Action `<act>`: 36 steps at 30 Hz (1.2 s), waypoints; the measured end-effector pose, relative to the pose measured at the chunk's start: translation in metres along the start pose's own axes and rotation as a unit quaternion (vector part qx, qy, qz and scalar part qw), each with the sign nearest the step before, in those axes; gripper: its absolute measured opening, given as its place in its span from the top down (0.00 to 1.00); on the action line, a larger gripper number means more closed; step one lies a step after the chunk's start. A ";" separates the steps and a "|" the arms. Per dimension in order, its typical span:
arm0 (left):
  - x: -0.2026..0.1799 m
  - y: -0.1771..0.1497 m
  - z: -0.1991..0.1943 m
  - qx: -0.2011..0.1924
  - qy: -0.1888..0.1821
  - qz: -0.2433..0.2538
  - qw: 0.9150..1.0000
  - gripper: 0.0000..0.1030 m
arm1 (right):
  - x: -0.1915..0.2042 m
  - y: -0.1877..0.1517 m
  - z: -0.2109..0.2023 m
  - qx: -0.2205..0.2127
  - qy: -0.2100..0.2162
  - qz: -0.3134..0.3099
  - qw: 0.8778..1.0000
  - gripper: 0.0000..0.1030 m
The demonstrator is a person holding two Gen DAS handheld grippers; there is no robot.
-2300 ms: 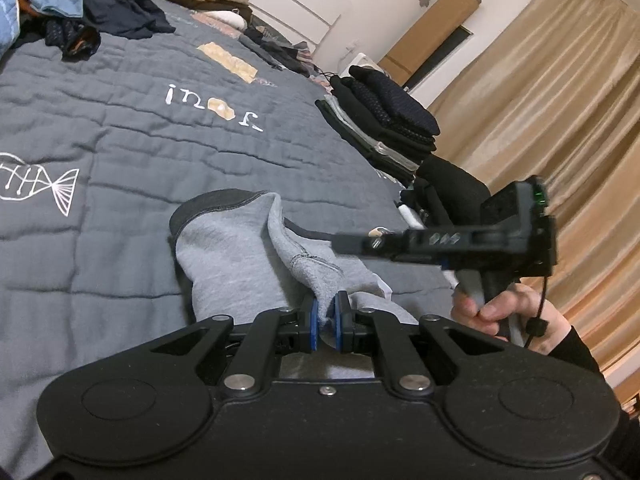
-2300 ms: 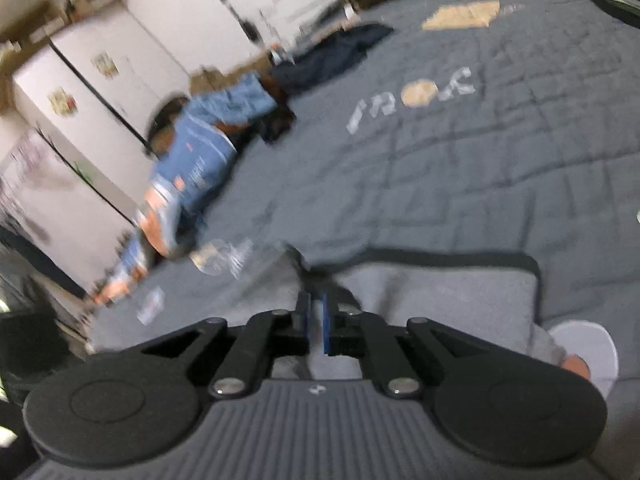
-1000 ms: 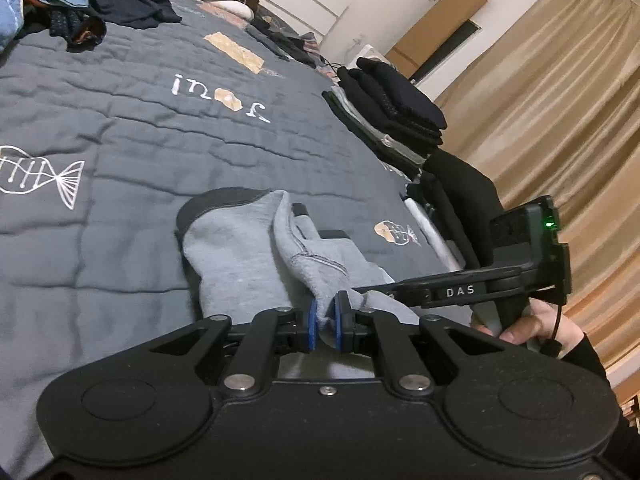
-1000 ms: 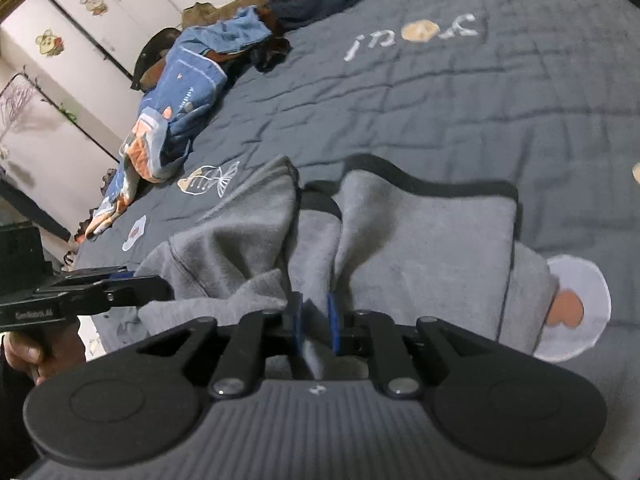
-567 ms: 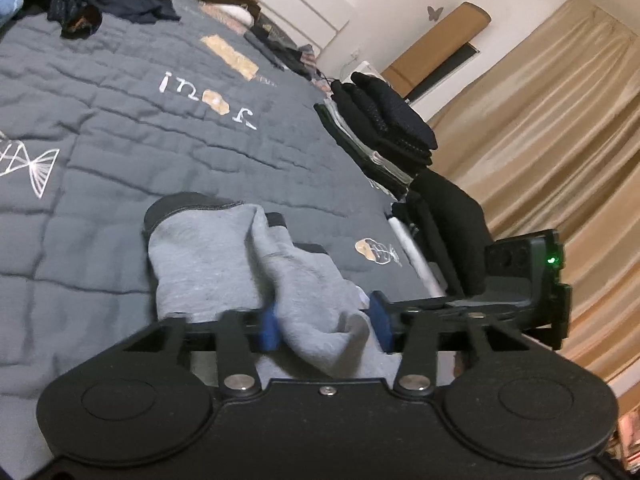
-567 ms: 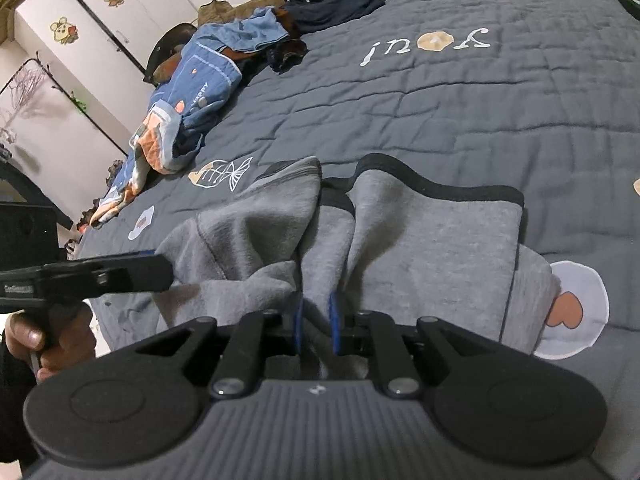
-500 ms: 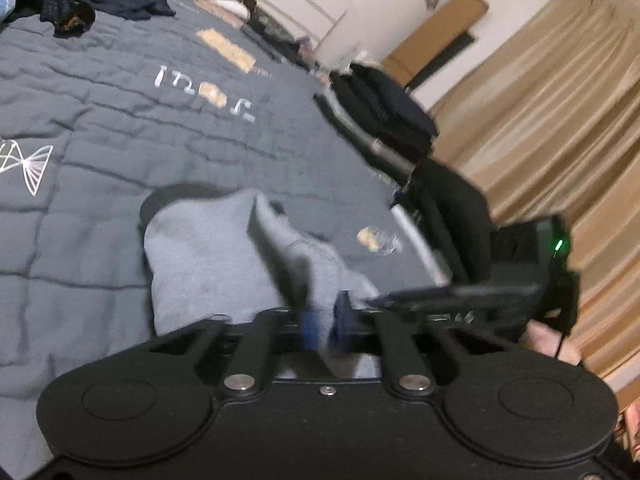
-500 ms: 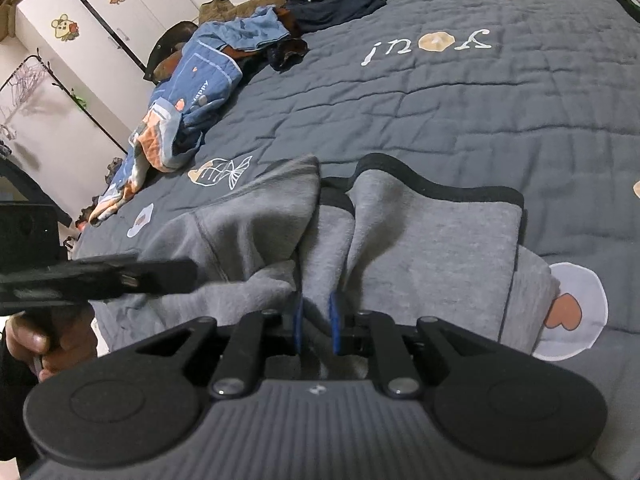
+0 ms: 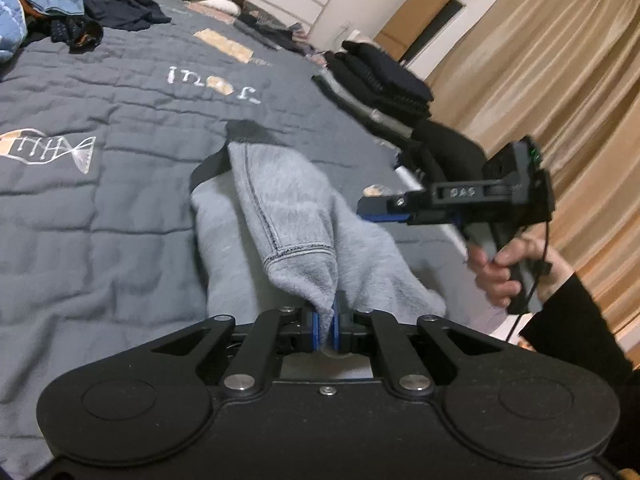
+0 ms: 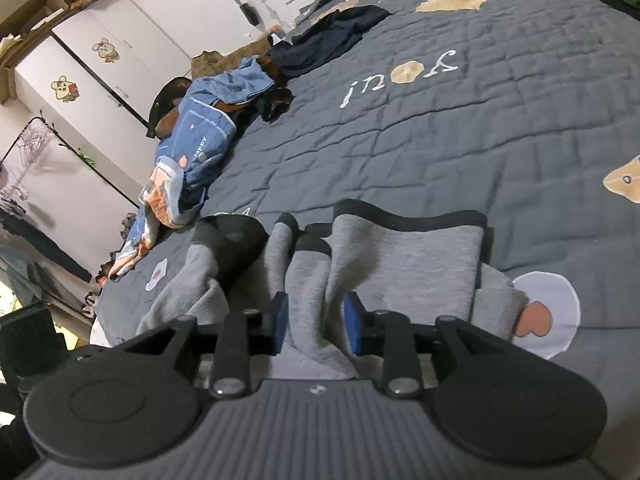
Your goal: Fold clothes
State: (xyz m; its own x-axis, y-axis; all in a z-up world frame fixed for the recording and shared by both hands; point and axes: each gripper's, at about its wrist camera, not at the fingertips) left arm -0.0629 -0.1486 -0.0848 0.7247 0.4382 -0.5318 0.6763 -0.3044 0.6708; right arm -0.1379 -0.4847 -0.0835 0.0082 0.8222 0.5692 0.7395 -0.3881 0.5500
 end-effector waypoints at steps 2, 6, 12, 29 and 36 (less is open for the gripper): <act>0.002 0.002 0.001 -0.001 0.001 -0.003 1.000 0.94 | -0.001 -0.002 0.002 0.009 -0.005 -0.003 1.000 0.66; 0.004 0.005 0.002 -0.003 -0.001 -0.004 1.000 0.94 | -0.009 -0.006 0.004 0.005 -0.004 0.009 1.000 0.63; 0.006 0.005 0.004 -0.003 -0.001 -0.010 1.000 0.94 | -0.001 -0.005 0.023 -0.007 0.013 0.004 1.000 0.62; 0.009 0.007 0.003 -0.007 -0.002 -0.017 1.000 0.94 | 0.010 -0.003 0.024 -0.023 0.000 0.000 1.000 0.90; 0.011 0.009 0.003 -0.006 0.001 -0.017 1.000 0.94 | 0.020 0.000 0.014 -0.002 -0.022 -0.033 0.999 0.89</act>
State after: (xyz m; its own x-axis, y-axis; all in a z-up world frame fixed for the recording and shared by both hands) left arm -0.0485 -0.1494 -0.0864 0.7012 0.4491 -0.5537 0.6988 -0.2793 0.6585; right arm -0.1288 -0.4626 -0.0805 -0.0112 0.8638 0.5037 0.7365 -0.3336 0.5885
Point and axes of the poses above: each gripper's, at about its wrist camera, not at the fingertips, and z roughly the way its jaws point, x to its left, y to its top, and after that the axes turned 2 degrees about -x, right-handed
